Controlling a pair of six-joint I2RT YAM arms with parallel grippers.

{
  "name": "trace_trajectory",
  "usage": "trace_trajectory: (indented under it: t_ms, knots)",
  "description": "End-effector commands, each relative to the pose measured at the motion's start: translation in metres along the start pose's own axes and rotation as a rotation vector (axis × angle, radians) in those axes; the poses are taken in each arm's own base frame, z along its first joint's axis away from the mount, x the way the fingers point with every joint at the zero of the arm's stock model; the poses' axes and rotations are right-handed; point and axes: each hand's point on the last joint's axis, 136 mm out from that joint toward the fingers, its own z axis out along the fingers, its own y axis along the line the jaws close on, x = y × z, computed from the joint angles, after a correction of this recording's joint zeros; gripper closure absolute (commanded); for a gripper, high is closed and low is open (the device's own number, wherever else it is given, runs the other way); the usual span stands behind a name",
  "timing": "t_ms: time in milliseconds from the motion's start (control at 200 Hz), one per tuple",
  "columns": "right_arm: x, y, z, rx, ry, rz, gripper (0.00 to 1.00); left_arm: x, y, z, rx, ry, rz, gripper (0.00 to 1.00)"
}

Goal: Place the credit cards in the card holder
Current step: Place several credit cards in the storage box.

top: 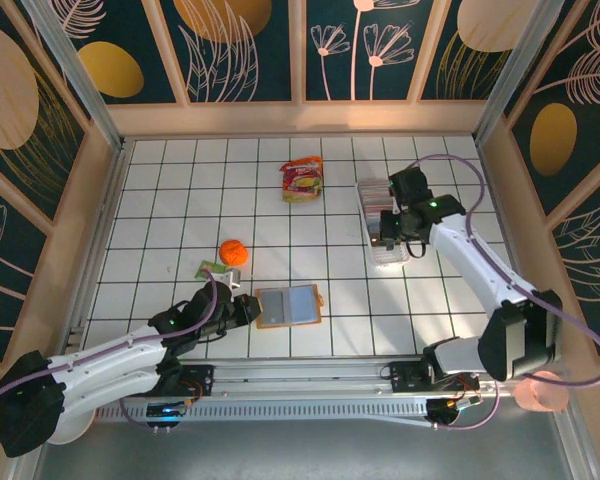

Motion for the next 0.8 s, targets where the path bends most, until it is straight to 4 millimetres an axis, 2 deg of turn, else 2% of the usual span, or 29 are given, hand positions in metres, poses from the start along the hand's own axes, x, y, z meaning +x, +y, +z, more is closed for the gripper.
trace_trajectory:
  t_ms: [0, 105, 195, 270, 375, 410, 485, 571, 736, 796]
  knots:
    - [-0.022, 0.004, -0.004, 0.073, -0.103, -0.346, 1.00, -0.005, -0.007, -0.002, 0.022, -0.021, 0.013, 0.93]
    - [-0.022, 0.015, -0.004, 0.082, -0.165, -0.696, 1.00, -0.007, -0.010, -0.003, 0.027, -0.022, 0.036, 0.94]
    - [-0.020, 0.012, -0.007, 0.082, -0.185, -0.910, 1.00, -0.007, -0.010, -0.004, 0.018, -0.023, 0.054, 0.94]
    - [-0.010, 0.004, -0.003, 0.043, -0.120, -1.066, 1.00, -0.007, -0.008, -0.004, 0.015, -0.028, 0.063, 0.94]
    - [0.015, -0.005, 0.008, 0.001, 0.038, -1.269, 1.00, -0.006, -0.007, -0.006, 0.025, -0.034, 0.066, 0.94]
    - [0.021, -0.003, 0.010, -0.038, 0.067, -1.310, 1.00, -0.006, -0.006, -0.007, 0.030, -0.037, 0.067, 0.94]
    - [0.021, -0.005, 0.016, -0.074, 0.103, -1.341, 1.00, -0.006, -0.006, -0.009, 0.040, -0.044, 0.072, 0.95]
    - [0.019, -0.009, 0.025, -0.073, 0.137, -1.373, 1.00, -0.006, -0.006, -0.010, 0.042, -0.051, 0.078, 0.95]
    - [0.028, -0.018, 0.043, -0.068, 0.201, -1.442, 1.00, -0.005, -0.002, -0.012, 0.041, -0.057, 0.073, 0.95]
    - [0.025, -0.021, 0.047, -0.057, 0.195, -1.449, 1.00, -0.005, -0.002, -0.012, 0.044, -0.057, 0.071, 0.95]
